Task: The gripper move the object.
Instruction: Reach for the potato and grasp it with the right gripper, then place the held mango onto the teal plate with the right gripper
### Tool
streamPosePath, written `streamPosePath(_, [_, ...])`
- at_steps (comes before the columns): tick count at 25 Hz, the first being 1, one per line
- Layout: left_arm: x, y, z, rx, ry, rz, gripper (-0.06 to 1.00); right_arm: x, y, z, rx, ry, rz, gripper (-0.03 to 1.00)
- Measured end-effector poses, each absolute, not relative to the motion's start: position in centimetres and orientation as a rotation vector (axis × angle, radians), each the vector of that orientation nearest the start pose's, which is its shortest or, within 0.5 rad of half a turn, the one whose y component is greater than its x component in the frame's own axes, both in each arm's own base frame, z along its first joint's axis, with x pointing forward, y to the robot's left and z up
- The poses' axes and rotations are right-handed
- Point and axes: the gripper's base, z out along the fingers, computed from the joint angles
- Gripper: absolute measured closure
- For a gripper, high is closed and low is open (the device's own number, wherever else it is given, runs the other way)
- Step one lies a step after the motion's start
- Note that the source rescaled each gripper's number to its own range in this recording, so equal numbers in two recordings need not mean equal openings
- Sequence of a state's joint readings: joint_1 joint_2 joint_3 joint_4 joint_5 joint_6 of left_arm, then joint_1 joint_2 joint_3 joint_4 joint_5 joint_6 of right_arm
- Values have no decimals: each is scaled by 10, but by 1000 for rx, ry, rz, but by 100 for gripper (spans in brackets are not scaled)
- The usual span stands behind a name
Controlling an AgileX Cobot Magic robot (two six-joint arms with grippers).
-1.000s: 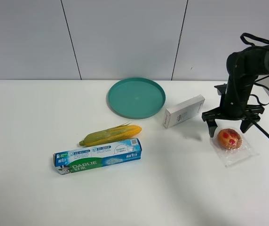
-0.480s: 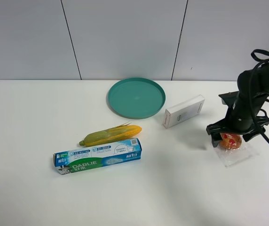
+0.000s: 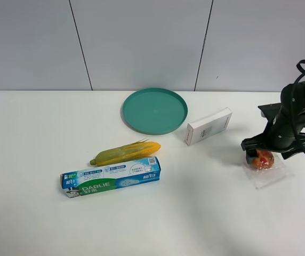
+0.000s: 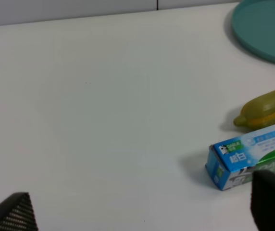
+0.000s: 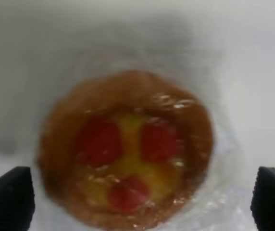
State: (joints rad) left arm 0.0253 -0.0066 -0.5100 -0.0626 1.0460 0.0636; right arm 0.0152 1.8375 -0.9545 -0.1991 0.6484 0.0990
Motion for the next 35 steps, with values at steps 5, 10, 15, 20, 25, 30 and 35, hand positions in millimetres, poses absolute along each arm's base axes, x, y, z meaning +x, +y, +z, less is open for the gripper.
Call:
streamPosePath(5, [-6,-5,281,41,2011,-18,-6,320,-9,132,-81,2947,-166,19])
streamPosePath(10, [-6,-5,281,41,2011,-18,-6,324,-7,133,-65,2897,-138,19])
streamPosePath(15, [-6,-5,281,41,2011,-18,-6,326,-7,117,-67,2932,-132,19])
streamPosePath(20, [-6,-5,281,41,2011,-18,-6,326,-7,113,-68,2941,-132,31])
streamPosePath(25, [-6,-5,281,41,2011,-18,-6,325,-7,112,-64,2948,-131,64])
streamPosePath(30, [-6,-5,281,41,2011,-18,-6,322,-7,115,-59,2979,-138,97])
streamPosePath(35, [-6,-5,281,41,2011,-18,-6,312,-3,156,-22,2938,-122,97])
